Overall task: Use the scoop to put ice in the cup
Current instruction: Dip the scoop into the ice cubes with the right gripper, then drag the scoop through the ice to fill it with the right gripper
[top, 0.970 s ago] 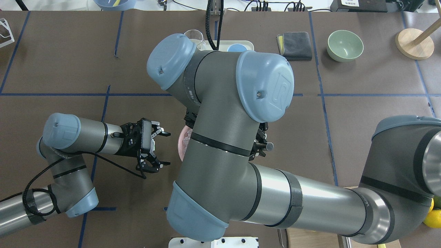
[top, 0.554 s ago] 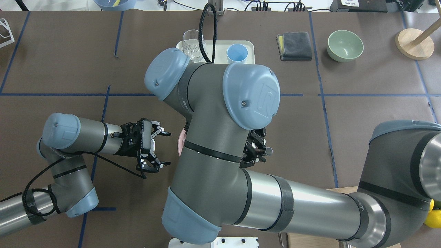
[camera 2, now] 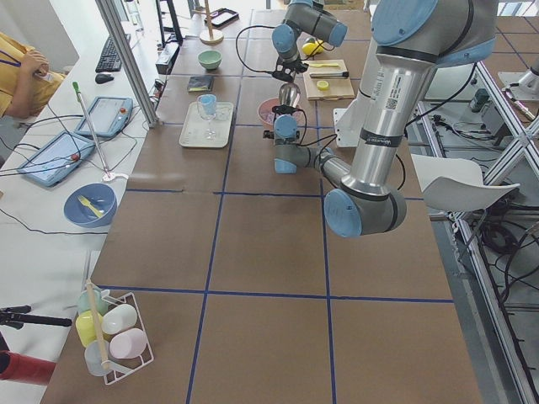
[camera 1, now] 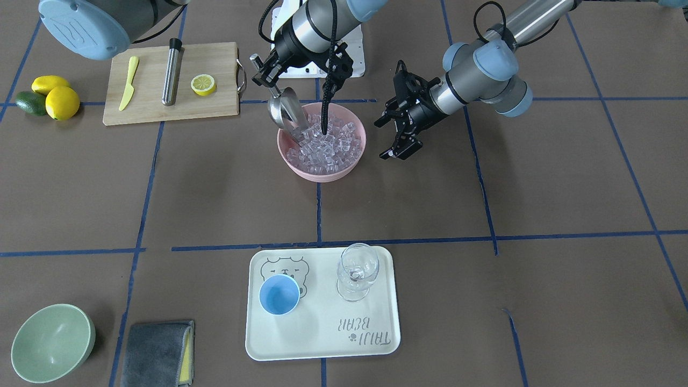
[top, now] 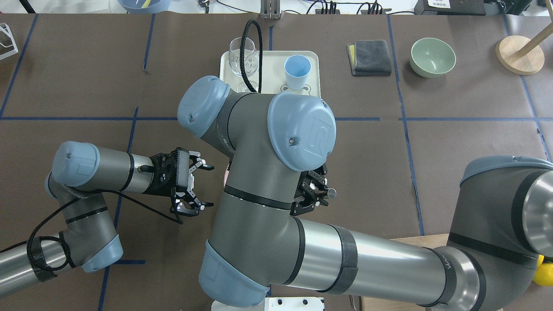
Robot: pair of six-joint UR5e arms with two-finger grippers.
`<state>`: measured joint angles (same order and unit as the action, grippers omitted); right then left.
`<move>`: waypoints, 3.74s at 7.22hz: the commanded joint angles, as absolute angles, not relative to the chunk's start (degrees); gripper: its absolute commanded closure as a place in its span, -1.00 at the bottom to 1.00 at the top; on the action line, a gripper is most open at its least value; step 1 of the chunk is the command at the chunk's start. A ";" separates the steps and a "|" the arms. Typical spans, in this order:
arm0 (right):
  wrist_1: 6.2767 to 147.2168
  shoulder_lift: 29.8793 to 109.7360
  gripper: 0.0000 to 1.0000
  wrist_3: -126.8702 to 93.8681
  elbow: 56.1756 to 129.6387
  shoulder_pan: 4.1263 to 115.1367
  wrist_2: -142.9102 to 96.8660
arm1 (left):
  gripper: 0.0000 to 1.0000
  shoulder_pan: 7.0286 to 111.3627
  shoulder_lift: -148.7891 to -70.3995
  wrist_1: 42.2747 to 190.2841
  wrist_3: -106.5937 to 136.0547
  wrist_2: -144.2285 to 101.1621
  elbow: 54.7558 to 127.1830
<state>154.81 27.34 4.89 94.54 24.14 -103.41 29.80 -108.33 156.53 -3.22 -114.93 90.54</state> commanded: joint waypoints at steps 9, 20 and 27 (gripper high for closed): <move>131.67 39.28 1.00 5.80 99.05 26.28 -109.77 | -1.00 29.97 -107.93 157.68 -3.16 -116.18 92.10; 112.76 51.15 1.00 4.75 106.44 31.11 -122.07 | -1.00 30.15 -108.28 157.06 -3.08 -117.16 93.51; 92.26 57.81 1.00 -3.13 104.77 33.66 -130.16 | -1.00 30.41 -108.72 156.80 -3.08 -117.16 93.60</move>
